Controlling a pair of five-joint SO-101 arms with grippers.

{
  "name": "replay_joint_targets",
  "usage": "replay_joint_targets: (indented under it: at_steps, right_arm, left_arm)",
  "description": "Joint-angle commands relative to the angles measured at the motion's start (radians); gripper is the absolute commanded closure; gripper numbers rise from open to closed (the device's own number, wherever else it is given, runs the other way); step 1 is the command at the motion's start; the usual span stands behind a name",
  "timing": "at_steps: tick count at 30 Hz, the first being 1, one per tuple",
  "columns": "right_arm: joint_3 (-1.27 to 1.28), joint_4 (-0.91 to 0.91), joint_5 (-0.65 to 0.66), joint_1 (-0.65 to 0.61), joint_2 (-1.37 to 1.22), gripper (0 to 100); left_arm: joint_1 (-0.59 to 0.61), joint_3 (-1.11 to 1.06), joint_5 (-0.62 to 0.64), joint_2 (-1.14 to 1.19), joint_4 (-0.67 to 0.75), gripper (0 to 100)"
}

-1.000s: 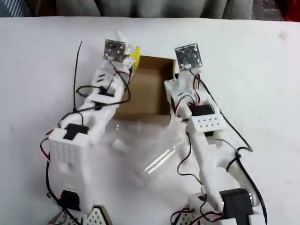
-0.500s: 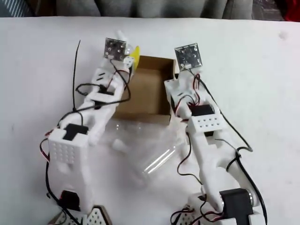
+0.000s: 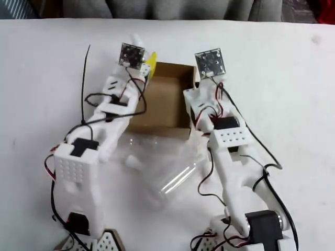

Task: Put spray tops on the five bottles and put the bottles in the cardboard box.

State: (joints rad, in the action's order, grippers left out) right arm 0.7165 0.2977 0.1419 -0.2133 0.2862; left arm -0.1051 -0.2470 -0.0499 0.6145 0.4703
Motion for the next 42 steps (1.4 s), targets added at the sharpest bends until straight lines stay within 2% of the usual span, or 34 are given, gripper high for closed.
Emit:
replay_joint_targets:
  at_steps: [1,5,9,34,42]
  right_arm:
    - [-0.063,-0.015,-0.011,0.004,0.004,98.4]
    - [-0.063,-0.015,-0.009,0.004,0.004,98.4]
    - [-0.063,-0.015,-0.008,0.004,0.004,98.4]
    - [-0.063,-0.018,-0.005,0.004,0.004,98.4]
    - [-0.063,-0.019,-0.002,0.004,0.005,98.4]
  left_arm:
    - [0.016,0.034,-0.009,-0.012,-0.021,96]
    - [0.019,0.029,-0.003,-0.013,-0.025,81]
    - [0.036,0.029,0.084,-0.013,-0.025,71]
    - [0.044,0.029,0.092,-0.028,-0.025,70]
    - [0.036,-0.106,0.092,-0.203,-0.1,70]
